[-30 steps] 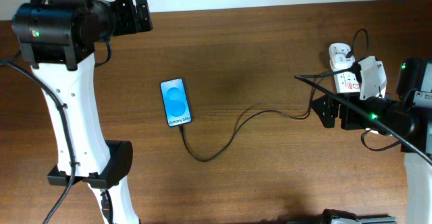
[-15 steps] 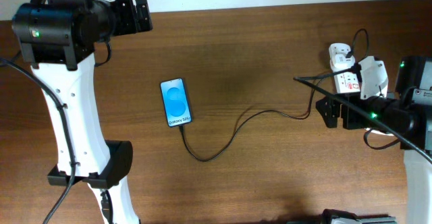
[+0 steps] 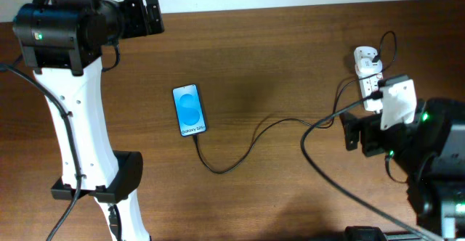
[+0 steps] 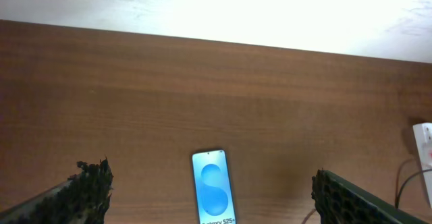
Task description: Plug charger to phone and switch on socket
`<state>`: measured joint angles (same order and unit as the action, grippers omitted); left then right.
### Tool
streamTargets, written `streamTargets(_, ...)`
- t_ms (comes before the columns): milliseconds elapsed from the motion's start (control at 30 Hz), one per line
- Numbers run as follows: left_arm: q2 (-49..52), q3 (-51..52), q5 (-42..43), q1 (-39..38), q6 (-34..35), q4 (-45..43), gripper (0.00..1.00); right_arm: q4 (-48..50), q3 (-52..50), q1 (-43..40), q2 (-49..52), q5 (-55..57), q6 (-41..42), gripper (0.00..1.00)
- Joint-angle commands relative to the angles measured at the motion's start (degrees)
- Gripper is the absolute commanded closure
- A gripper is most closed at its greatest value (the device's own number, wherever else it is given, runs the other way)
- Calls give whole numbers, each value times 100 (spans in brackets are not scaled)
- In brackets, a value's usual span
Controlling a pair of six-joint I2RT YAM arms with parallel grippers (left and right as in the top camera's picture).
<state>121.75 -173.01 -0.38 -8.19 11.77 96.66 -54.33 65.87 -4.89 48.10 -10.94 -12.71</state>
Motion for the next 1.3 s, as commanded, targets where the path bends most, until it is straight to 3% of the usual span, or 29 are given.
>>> streamTargets(0, -81, -55, 44, 35, -7, 4, 1, 310, -776, 116, -463, 94, -57, 1)
streamTargets(367, -81, -55, 44, 35, -7, 4, 1, 1392, -2404, 461, -1679, 129, -55, 1)
streamTargets(867, -81, -55, 42, 35, -7, 4, 1, 1502, -2809, 461, -2339, 131, -57, 1)
streamTargets(1267, -81, -55, 44, 35, -9, 4, 1, 2494, -3654, 461, -2979, 131, -57, 1)
